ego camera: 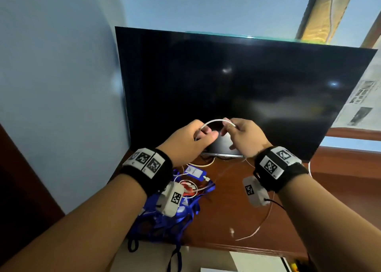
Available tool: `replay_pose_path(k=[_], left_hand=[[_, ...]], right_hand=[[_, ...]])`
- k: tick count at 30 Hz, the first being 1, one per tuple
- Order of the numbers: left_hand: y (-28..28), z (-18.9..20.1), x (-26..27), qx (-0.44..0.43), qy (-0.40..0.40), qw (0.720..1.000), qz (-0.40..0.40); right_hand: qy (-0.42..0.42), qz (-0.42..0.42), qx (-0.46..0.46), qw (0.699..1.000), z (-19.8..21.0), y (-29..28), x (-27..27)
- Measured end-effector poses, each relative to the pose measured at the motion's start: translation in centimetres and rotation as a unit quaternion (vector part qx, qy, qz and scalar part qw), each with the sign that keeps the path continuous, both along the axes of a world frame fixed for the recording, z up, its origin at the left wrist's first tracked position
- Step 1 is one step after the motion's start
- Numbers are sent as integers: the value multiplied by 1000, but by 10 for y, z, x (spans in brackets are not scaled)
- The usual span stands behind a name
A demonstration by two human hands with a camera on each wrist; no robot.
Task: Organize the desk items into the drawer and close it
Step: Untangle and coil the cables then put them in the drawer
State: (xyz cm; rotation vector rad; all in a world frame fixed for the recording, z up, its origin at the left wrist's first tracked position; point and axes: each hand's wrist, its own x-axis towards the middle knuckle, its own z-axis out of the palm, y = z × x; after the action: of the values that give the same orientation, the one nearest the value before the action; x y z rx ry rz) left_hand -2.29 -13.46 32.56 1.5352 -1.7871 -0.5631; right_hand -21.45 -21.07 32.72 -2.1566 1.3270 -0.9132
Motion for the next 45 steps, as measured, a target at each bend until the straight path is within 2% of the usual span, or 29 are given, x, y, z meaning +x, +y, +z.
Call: replay_pose_path(k=[4, 7, 9, 13, 16, 18, 20, 22, 25, 28, 30, 32, 34, 37, 40, 42, 45], left_hand=[[-7, 9, 6, -28, 50, 998, -10], [-11, 23, 30, -77, 5, 997, 7], [-15, 34, 51, -102, -28, 994, 36], [-21, 56, 103, -142, 1, 979, 147], [-18, 64, 130, -135, 4, 972, 194], [-15, 63, 136, -111, 16, 978, 174], [-13, 57, 133, -85, 2, 991, 107], [-9, 51, 118, -49, -24, 998, 34], [-2, 44, 91, -16, -68, 997, -44], [4, 44, 75, -25, -88, 993, -72], [7, 45, 74, -43, -92, 992, -77], [9, 45, 80, -62, -95, 991, -70], [10, 45, 92, -85, -76, 993, -35], [10, 46, 117, -101, -23, 994, 36], [10, 39, 133, -102, -31, 992, 74], [8, 30, 135, -76, -51, 991, 102], [7, 10, 125, 10, -100, 987, 123]], right_hand=[[3, 16, -7, 1000, -3, -4, -10], [84, 8, -2, 996, -14, -9, -30], [117, -9, 22, 993, -27, -17, -45], [150, -70, 76, 983, -51, -27, -75], [153, -113, 79, 979, -62, -25, -90], [138, -126, 81, 979, -67, -24, -89], [110, -104, 88, 985, -65, -21, -75], [65, -39, 71, 995, -56, -13, -52], [39, 74, -10, 996, -25, 12, -13], [41, 136, 34, 989, -6, 30, 16], [9, 168, 77, 983, -5, 35, 27], [-59, 176, 101, 977, -9, 37, 29], [-115, 174, 138, 968, -12, 40, 22], [-141, 149, 134, 969, -20, 44, 8], [-180, 146, 152, 961, -23, 54, 1], [-223, 155, 169, 947, -20, 64, 4], [-266, 163, 177, 933, -17, 74, 15]])
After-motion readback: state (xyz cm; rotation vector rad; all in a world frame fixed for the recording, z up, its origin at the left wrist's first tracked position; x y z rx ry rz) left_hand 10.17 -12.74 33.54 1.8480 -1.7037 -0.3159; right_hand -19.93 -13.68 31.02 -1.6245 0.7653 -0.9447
